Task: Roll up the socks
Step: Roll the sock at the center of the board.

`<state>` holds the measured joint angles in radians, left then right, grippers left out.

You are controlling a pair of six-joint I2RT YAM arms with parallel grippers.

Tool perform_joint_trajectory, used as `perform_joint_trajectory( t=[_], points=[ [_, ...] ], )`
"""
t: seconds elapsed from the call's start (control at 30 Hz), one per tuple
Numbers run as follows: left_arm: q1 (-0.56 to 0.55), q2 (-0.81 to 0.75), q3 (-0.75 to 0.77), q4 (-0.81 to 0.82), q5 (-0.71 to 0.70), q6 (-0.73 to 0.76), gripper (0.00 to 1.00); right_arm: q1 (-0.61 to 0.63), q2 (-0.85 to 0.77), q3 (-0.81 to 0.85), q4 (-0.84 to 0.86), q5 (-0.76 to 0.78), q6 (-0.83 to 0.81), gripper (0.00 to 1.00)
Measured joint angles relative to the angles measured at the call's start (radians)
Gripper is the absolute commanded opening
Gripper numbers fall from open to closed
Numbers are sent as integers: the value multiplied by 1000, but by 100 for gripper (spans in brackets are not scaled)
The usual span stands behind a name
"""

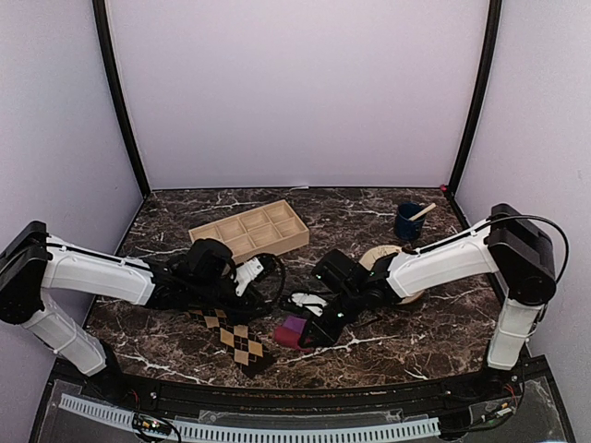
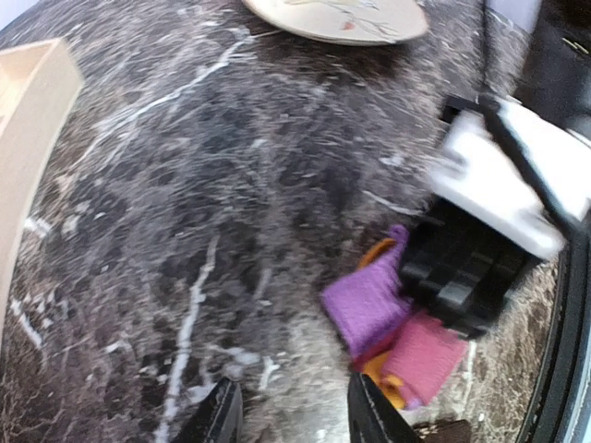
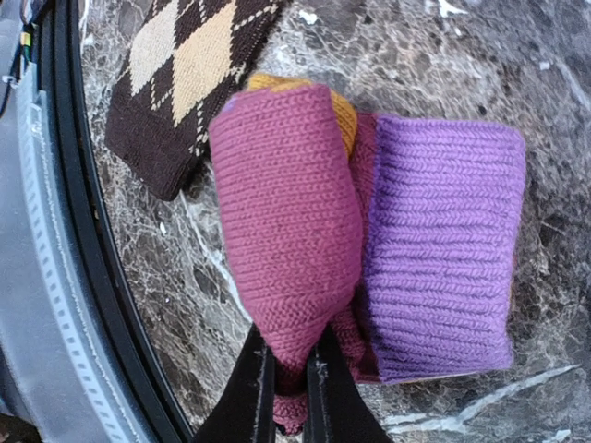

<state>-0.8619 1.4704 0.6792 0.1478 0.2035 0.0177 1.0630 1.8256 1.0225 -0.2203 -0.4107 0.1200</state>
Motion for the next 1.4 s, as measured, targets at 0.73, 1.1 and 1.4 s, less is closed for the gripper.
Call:
perform_joint_trajectory(
  t=[0.73,1.1,1.4],
  points=[
    [-183,21,32,-57,-15,235,59,-89,41,-24,37,-242,72,0],
    [-201,110,100,-93,-52,323,58,-89,45,-7,1,-247,57,0],
    [-218,134,106,-115,-46,379,56,-89,51,2,-18,-252,37,0]
  ],
)
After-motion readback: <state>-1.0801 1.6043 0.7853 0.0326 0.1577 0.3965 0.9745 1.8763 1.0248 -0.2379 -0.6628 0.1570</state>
